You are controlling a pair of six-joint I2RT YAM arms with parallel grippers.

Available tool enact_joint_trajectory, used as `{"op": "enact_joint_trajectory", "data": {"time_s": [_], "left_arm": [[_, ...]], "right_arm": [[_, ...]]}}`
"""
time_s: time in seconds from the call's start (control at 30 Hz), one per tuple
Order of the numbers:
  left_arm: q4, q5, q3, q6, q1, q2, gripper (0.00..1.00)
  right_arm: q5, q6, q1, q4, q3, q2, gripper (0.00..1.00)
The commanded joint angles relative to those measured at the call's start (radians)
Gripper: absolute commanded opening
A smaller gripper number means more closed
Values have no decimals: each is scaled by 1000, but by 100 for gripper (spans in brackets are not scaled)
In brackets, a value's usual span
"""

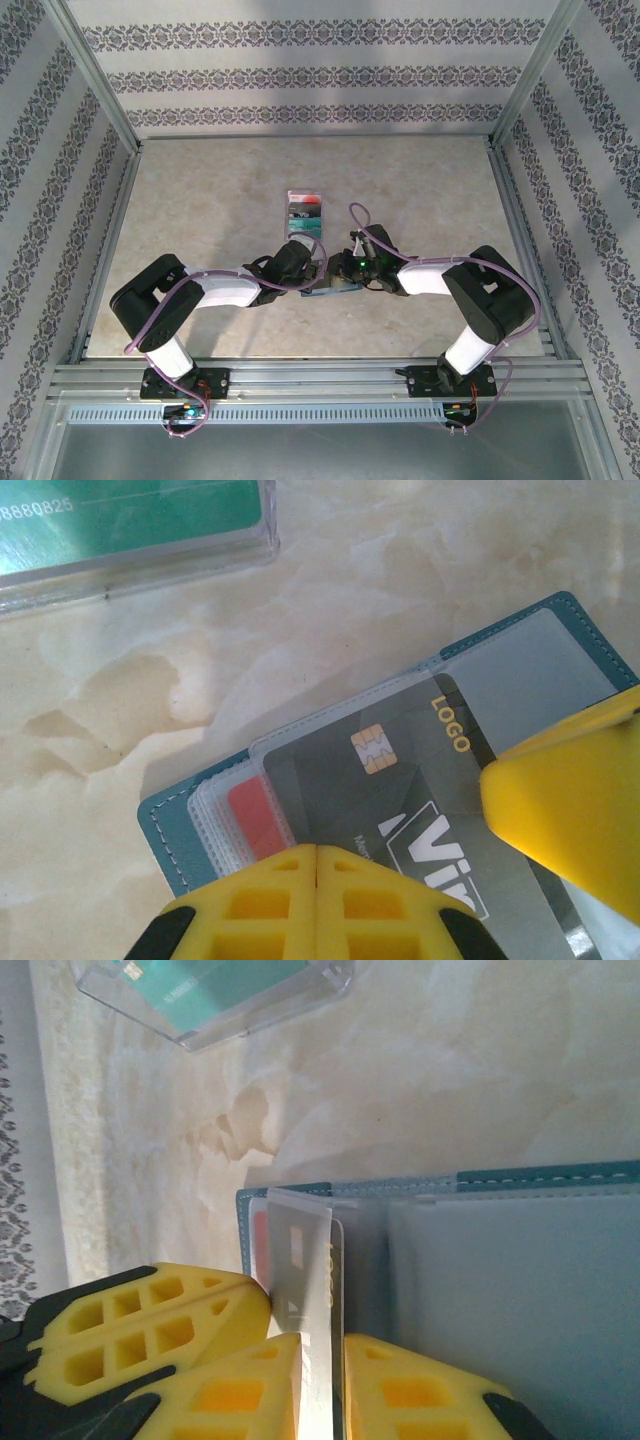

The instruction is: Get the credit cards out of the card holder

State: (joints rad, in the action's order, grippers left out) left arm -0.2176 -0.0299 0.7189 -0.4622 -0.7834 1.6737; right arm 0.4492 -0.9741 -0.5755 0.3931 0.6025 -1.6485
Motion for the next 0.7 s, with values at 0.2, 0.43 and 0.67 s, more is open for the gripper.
{"op": "enact_joint_trajectory", "data": {"time_s": [0.2,0.43,0.67], "left_arm": [[50,17,0,-10,2,18,0],[59,7,-2,-22,3,17,0],[60,8,1,-24,3,18,0]], "right_arm": [[74,-60,12,178,-44,-22,15],[88,-65,39,200,-71,18,10],[94,-66,63,202,-90,48,9]]}}
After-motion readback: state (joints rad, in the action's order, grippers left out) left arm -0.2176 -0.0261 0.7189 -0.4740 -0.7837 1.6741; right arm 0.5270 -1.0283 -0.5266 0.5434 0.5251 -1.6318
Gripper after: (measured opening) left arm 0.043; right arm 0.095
